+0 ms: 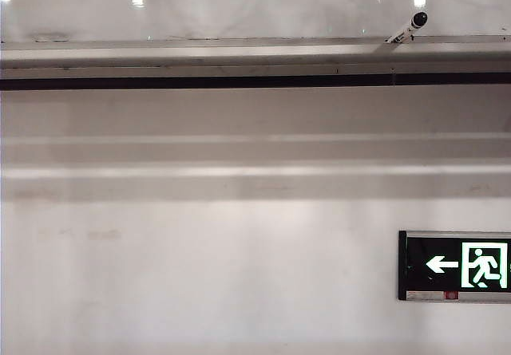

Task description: Wipe the whiteboard clean using the black magnetic whiteboard eraser attached to the whiteboard.

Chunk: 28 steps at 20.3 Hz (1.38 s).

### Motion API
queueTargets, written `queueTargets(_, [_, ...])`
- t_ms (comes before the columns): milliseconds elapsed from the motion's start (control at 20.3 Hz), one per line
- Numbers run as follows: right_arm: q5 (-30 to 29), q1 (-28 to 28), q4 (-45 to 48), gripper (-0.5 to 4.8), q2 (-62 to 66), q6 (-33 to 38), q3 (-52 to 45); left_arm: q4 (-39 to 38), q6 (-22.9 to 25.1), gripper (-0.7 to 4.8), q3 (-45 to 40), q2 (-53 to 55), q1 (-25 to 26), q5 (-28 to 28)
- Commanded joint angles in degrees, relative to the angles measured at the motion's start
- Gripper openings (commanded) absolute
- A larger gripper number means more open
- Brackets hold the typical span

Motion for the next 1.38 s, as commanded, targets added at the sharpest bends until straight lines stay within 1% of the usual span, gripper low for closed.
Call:
queueTargets(49, [-4.1, 3.2, -1.0, 1.44, 0.3, -1.2, 0.2, 0.8, 0.0, -0.06, 0.3, -0.2, 0.0, 0.3])
queueTargets(99, [-4.2, 4.5, -1.0, 1.44, 0.4, -2.6, 0.2, 0.8, 0.0, -0.06, 0.3, -0.2, 0.0, 0.3])
queueTargets(197, [-4.2, 6.3, -0.8, 1.44, 1.1, -3.1, 0.2, 0.8, 0.0, -0.06, 0.3, -0.2, 0.0, 0.3])
queueTargets(296, [-4.2, 7.6, -0.8, 1.45, 2.7, -4.3, 0.2, 0.8, 0.0, -0.06, 0.3, -0.2, 0.0, 1.6])
queueTargets(493, [-4.0, 10.3, 4.0, 1.46, 6.8, -5.1, 0.2, 0.7, 0.0, -0.06, 0.3, -0.2, 0.0, 2.5])
queueTargets(592, [-3.1, 11.5, 4.4, 1.46, 7.7, -7.3, 0.2, 0.7, 0.0, -0.06, 0.3, -0.2, 0.0, 2.4])
queueTargets(642, [-3.0, 11.6, 4.6, 1.46, 8.0, -7.5, 0.2, 0.7, 0.0, -0.06, 0.3, -0.2, 0.0, 2.5])
queueTargets(790, [-0.1, 12.3, 5.9, 1.55, 8.5, -7.5, 0.3, 0.8, 0.0, -0.06, 0.3, -0.2, 0.0, 2.6])
queueTargets(888, [-0.2, 12.3, 5.9, 3.23, 8.6, -7.5, 0.9, 0.7, 0.0, -0.06, 0.3, -0.2, 0.0, 2.6])
queueTargets(938, [-0.2, 12.3, 6.2, 3.48, 8.6, -7.5, 0.9, 0.7, 0.0, -0.06, 0.3, -0.2, 0.0, 2.7])
queueTargets(1135, [0.0, 12.9, 7.8, 3.48, 8.2, -7.5, 0.8, 0.7, 0.0, -0.06, 0.3, -0.2, 0.0, 2.8])
queueTargets(1382, [-0.2, 15.9, 6.7, 3.47, 1.5, -8.4, 0.8, 0.8, -0.6, -0.06, 0.3, -0.2, 0.0, 2.8])
